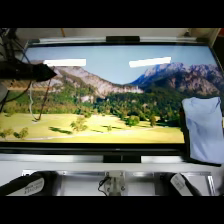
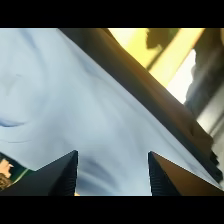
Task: Fold the shirts.
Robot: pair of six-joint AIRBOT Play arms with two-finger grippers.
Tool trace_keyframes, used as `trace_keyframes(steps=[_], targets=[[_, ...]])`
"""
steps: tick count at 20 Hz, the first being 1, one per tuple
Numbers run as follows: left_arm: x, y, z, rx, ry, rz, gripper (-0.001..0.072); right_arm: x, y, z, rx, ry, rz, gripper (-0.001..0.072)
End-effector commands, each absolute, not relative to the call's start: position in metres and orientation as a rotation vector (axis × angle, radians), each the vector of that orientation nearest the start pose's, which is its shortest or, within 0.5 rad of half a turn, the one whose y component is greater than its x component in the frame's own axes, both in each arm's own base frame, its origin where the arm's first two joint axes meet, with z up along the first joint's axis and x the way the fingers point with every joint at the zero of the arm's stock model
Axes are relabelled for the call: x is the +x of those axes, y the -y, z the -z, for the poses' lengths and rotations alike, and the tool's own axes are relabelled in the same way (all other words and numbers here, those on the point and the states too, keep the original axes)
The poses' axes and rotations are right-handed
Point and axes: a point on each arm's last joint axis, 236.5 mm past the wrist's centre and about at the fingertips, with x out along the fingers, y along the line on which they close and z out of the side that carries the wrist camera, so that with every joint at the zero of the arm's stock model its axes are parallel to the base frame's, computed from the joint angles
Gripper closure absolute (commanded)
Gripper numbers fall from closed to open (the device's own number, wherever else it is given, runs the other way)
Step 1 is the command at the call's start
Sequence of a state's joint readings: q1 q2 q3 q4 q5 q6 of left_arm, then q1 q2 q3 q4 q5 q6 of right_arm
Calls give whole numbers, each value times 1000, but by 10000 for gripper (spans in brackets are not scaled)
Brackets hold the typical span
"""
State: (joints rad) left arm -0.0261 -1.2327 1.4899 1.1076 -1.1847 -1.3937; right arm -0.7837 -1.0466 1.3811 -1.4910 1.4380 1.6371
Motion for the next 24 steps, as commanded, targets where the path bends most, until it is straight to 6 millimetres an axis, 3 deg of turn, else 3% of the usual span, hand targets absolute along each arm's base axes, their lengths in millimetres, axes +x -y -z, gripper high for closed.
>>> trace_keyframes(steps=[1, 3, 5, 7, 9, 12, 24], targets=[[418, 71, -125, 55, -1113, 166, 608, 306, 169, -169, 341, -1037, 446, 160], [386, 89, -84, 82, -1336, 194, 13, 318, 109, -140, 305, -1212, 314, 117], [373, 103, -65, 129, -1385, 238, 14, 335, 40, -120, 367, -1310, 87, 78], [360, 121, -60, 103, -1362, 297, 14, 340, 11, -108, 407, -1370, 1, 78], [348, 133, -58, 29, -1341, 322, 14, 340, 17, -99, 353, -1394, 60, 78], [355, 134, -64, -1, -1299, 300, 26, 341, 31, -97, 243, -1387, 128, 78], [358, 134, -64, -3, -1290, 300, 29, 342, 30, -97, 248, -1384, 124, 78]])
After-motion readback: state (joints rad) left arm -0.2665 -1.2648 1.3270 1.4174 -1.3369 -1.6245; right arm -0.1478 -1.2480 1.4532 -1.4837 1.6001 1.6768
